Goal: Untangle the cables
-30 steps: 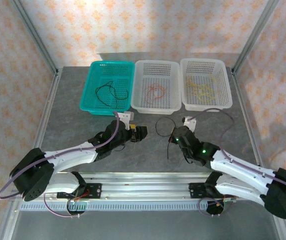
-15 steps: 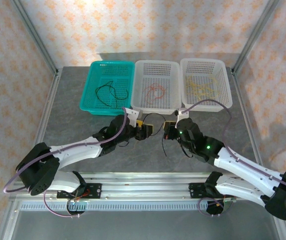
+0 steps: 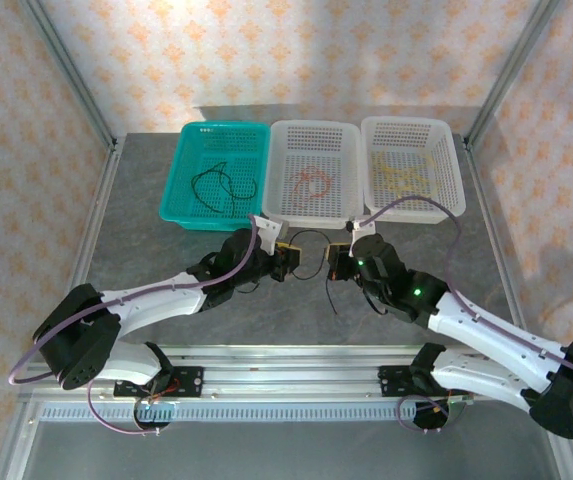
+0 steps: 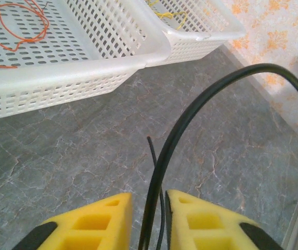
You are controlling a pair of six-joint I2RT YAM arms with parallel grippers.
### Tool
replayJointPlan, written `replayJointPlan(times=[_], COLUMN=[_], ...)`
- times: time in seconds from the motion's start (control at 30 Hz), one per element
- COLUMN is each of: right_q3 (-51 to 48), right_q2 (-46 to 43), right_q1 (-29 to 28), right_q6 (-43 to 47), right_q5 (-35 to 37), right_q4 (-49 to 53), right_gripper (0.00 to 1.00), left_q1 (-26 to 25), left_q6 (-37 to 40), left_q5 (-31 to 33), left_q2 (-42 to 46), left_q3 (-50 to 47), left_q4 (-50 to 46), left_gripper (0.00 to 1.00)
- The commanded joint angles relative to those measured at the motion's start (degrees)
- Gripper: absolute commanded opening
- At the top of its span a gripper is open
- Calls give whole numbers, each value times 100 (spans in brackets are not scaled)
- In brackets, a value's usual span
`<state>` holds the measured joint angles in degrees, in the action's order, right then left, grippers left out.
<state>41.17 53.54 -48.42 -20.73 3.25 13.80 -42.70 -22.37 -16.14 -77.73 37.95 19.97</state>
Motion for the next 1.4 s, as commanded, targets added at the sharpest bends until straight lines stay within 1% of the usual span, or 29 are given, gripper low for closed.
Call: replayJointPlan(times=[0.0, 0.07, 0.23, 0.27, 0.33, 0.37, 0.4, 0.43, 0.5, 0.57, 0.6, 0.67, 0.73, 0.8, 0.87, 1.0, 1.1, 1.37], right_q3=[156, 150, 196, 233, 316, 337, 358, 375, 418, 486, 519, 547, 553, 544, 533, 730, 996, 1891], right_q2=[16, 21, 25, 12, -34, -65, -101, -129, -134, -91, -73, -63, -62, -59, -2, 407, 893, 2123], right_q1=[25, 17, 18, 19, 19, 17, 25, 18, 18, 21, 18, 19, 23, 23, 21, 17, 17, 1], right_q6=[33, 33, 41, 43, 53, 60, 69, 76, 94, 104, 111, 122, 130, 131, 124, 203, 332, 423], right_q5=[272, 288, 265, 253, 213, 195, 178, 153, 103, 80, 80, 139, 271, 384, 489, 567, 448, -22], right_q4=[131, 112, 113, 138, 176, 158, 115, 60, -55, -91, -125, -251, -457, -784, -1151, -1706, -2022, -2273], right_gripper=[0, 0, 0, 0, 4, 8, 15, 25, 48, 65, 71, 80, 87, 90, 92, 94, 95, 94], left_q1=[25, 22, -16, -40, -100, -117, -116, -120, -121, -120, -108, -38, 77, 233, 421, 813, 1118, 2158], left_q6=[49, 48, 31, 39, 55, 51, 53, 49, 49, 62, 74, 67, 24, 31, 22, 81, 225, 385], left_q5=[-87, -56, 43, 69, 150, 187, 208, 243, 434, 742, 883, 1062, 1186, 1274, 1312, 1391, 1438, 1602], left_q2=[163, 216, 416, 498, 708, 809, 921, 1013, 1147, 1231, 1275, 1362, 1409, 1459, 1488, 1468, 1363, 782], left_q3=[73, 47, 87, 115, 189, 228, 270, 318, 477, 713, 836, 1007, 1137, 1234, 1313, 1561, 1797, 2677], left_q4=[-19, -18, -152, -213, -327, -385, -433, -507, -758, -1138, -1317, -1539, -1740, -1861, -1915, -2033, -2137, -2741], left_gripper=[16, 10, 1, 0, 0, 0, 0, 0, 0, 0, 0, 0, 0, 0, 0, 0, 0, 0])
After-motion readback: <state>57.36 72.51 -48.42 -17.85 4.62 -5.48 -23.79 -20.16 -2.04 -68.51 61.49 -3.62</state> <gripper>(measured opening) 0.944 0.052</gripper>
